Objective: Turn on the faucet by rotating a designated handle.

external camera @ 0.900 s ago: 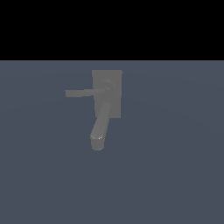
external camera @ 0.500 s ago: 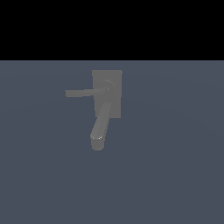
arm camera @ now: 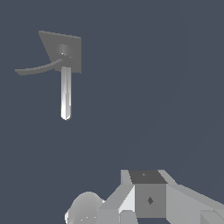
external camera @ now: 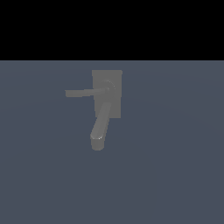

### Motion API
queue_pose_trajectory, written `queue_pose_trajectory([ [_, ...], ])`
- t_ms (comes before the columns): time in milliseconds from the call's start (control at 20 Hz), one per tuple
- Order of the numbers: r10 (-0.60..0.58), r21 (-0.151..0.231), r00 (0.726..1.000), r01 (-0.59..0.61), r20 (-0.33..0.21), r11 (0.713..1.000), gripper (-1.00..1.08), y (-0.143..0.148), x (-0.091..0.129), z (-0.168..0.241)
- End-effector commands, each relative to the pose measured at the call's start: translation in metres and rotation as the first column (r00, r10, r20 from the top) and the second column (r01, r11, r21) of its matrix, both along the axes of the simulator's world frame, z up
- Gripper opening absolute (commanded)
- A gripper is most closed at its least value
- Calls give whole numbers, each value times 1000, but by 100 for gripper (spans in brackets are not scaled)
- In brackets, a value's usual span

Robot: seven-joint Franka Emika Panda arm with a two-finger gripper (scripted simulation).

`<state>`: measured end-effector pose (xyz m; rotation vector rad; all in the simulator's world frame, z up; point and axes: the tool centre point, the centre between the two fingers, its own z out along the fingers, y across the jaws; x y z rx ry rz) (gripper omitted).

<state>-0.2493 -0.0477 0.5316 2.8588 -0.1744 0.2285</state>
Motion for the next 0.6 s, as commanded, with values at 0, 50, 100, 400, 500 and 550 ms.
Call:
queue_pose_trajectory([
  [0,-14,-89,999,18,45,996,-100,-2,2,15],
  [50,-18,-129,998,27,66,991,-100,-3,3,22],
  [100,-22,-171,996,37,87,985,-100,-3,3,29],
  [400,-14,-414,977,103,213,904,-100,4,8,75],
  [500,0,-489,968,126,250,863,-100,10,9,90],
  [550,8,-525,964,138,267,840,-100,13,10,98],
])
